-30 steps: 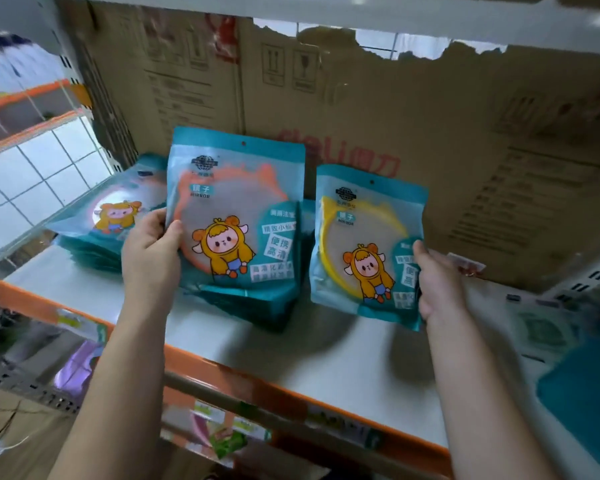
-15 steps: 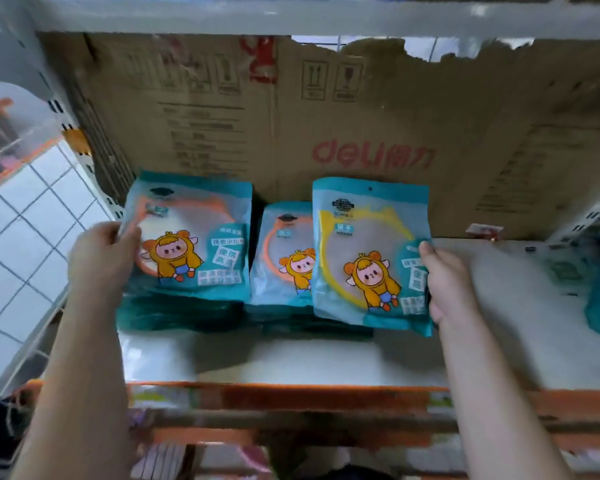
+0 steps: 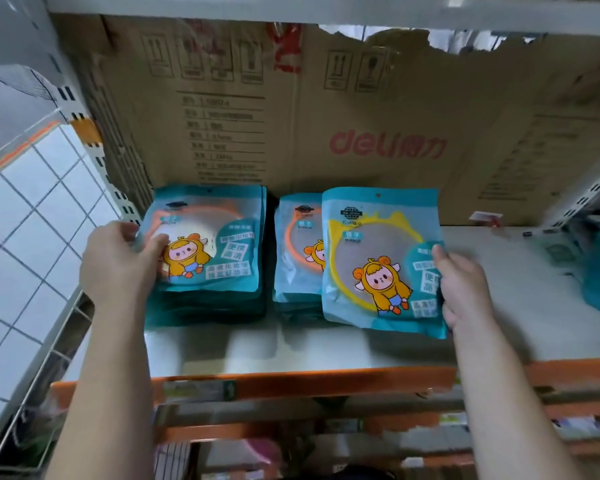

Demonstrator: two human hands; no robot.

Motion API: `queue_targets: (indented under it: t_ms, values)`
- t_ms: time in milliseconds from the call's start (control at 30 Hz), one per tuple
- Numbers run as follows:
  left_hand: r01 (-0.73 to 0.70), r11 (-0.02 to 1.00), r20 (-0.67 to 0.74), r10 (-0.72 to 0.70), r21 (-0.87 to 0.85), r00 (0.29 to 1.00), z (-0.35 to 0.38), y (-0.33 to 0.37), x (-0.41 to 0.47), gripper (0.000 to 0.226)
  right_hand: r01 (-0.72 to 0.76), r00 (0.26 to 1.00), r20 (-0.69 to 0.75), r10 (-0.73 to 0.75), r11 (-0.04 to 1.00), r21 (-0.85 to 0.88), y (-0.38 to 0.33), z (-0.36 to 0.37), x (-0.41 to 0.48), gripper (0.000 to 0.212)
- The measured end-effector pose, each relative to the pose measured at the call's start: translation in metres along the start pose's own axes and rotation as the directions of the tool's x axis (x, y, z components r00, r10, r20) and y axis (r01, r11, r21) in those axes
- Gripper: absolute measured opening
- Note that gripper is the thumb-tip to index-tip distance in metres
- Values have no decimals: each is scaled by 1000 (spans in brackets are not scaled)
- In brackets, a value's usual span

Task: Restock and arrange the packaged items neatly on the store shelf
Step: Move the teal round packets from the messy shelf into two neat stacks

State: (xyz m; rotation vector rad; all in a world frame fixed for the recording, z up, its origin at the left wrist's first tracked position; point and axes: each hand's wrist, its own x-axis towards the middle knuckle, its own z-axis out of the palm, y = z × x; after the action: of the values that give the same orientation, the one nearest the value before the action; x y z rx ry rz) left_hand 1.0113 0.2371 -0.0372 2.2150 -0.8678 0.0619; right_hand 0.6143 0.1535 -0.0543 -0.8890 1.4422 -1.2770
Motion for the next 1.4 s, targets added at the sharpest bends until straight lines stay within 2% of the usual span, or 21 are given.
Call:
queue_targets:
  t_ms: [200, 367, 500, 600, 700, 833, 1000, 1300, 1400]
  values:
    - [-76, 988, -10, 78, 133, 997, -1, 1, 2, 47, 11, 1000, 14, -11, 1000, -19, -7, 4, -9, 19]
    - [-300, 952, -48, 304, 63, 952, -1, 20, -32, 28, 64, 992, 112, -59, 997, -39, -28, 19, -8, 20]
    - [-617, 786, -124, 611, -14, 782, 6, 32, -83, 19, 7, 954, 300, 7, 999, -43, -43, 41, 1, 17]
    - [-723, 689, -97, 717, -59, 691, 18, 33, -121, 20, -34, 901, 424, 92, 989, -142, -49, 50, 12, 10]
    - [-772, 628, -43, 773, -91, 634, 33, 26, -148, 18, -19, 876, 458, 150, 960, -279, -53, 50, 20, 12]
    - [-754, 654, 62, 757, -60, 651, 50, 13, -162, 18, 52, 911, 396, 120, 917, -396, -51, 50, 25, 21]
    - [-726, 688, 133, 720, -9, 681, 54, 10, -165, 23, 110, 912, 393, 118, 852, -512, -50, 47, 27, 14]
    - [-723, 690, 142, 717, -8, 682, 56, 9, -168, 20, 126, 952, 305, 37, 857, -499, -47, 55, 29, 21]
    - [-715, 699, 164, 706, -6, 689, 56, 9, -168, 19, 136, 957, 288, 34, 825, -549, -44, 56, 32, 26]
